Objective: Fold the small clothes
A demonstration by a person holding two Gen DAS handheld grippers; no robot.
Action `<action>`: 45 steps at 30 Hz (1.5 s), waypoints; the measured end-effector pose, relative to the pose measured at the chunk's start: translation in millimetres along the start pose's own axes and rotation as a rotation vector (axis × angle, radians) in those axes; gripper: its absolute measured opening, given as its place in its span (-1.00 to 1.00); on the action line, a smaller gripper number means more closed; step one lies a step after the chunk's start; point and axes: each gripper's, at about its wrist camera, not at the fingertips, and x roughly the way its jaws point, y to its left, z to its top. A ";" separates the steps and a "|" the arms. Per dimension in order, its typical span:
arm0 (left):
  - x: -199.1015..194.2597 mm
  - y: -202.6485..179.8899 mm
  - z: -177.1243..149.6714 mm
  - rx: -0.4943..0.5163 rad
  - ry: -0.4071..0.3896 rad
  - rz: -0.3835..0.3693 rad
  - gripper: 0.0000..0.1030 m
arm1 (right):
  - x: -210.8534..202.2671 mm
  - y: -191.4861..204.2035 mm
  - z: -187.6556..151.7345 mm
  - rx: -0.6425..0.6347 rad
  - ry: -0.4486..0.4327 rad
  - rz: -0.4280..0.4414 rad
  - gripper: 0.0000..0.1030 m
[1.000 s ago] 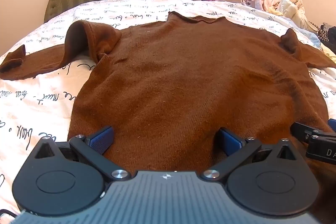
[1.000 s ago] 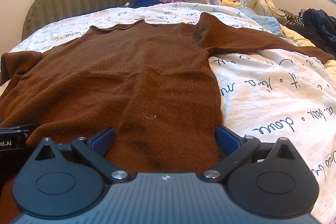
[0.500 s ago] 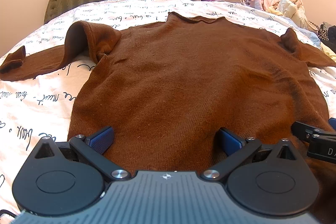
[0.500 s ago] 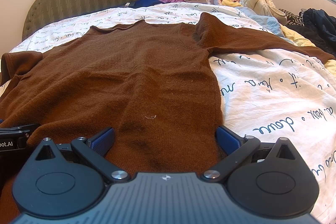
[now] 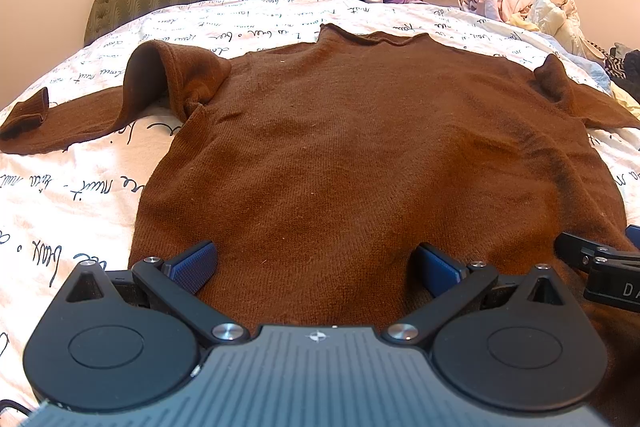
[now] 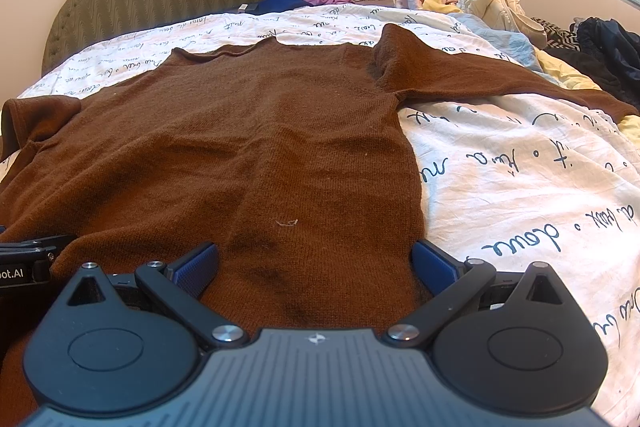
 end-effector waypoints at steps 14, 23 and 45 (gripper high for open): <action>-1.5 0.2 0.4 -0.002 -0.004 -0.001 1.00 | -0.1 0.1 0.0 0.000 0.000 0.000 1.00; -1.5 0.1 0.4 -0.002 -0.004 -0.001 1.00 | -0.4 -0.1 -0.3 -0.001 0.000 -0.001 1.00; -2.1 0.6 -0.7 -0.004 -0.008 -0.002 1.00 | -14.9 -61.2 44.1 0.050 -0.028 0.136 1.00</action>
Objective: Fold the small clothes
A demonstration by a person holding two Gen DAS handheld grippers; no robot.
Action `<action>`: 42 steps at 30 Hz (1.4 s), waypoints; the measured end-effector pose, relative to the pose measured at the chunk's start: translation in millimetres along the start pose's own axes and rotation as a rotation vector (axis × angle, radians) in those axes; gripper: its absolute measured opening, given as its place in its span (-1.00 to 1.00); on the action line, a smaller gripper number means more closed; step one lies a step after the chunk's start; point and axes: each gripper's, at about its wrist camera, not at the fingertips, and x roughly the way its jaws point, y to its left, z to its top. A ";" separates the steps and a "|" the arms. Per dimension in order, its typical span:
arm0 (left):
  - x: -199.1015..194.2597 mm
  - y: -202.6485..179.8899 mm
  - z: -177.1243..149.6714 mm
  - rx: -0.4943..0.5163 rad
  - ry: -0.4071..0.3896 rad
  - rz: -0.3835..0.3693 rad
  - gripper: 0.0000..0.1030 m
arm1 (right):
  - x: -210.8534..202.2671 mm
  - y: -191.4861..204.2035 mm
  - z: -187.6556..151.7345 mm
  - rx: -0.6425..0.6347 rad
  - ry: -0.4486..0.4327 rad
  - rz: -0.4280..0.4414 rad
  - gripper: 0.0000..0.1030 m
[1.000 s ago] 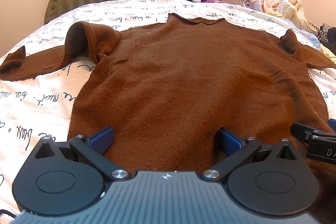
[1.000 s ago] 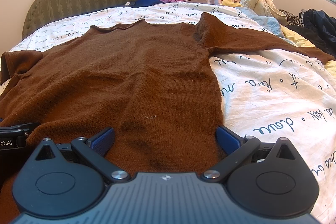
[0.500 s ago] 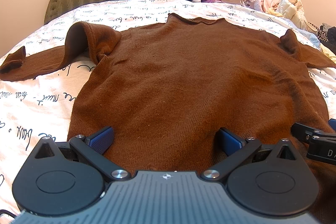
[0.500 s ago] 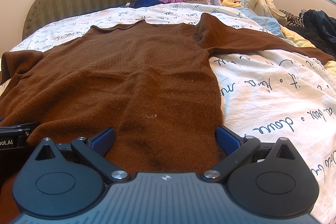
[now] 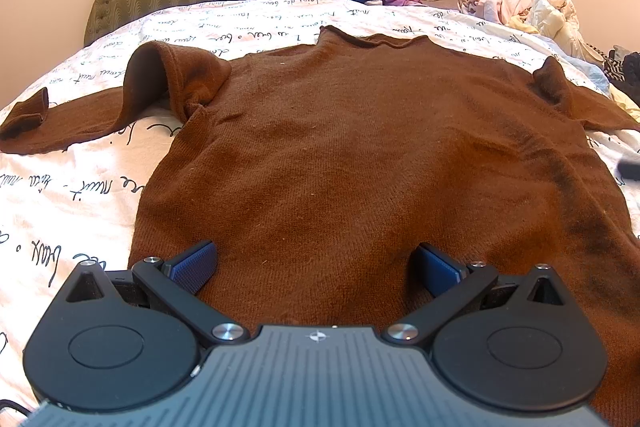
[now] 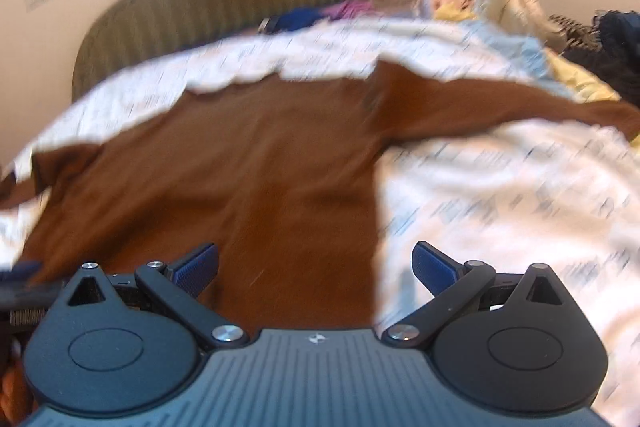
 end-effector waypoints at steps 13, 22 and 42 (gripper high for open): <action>0.0 0.0 0.1 0.000 0.000 0.000 1.00 | 25.8 -249.1 66.6 0.794 -0.216 0.064 1.00; 1.0 -1.3 0.9 0.005 0.000 0.003 1.00 | 52.0 -368.6 58.9 1.130 -0.300 0.014 1.00; 3.1 -2.9 1.4 0.010 -0.002 0.001 1.00 | 71.2 -378.1 59.8 1.005 -0.343 -0.023 -0.91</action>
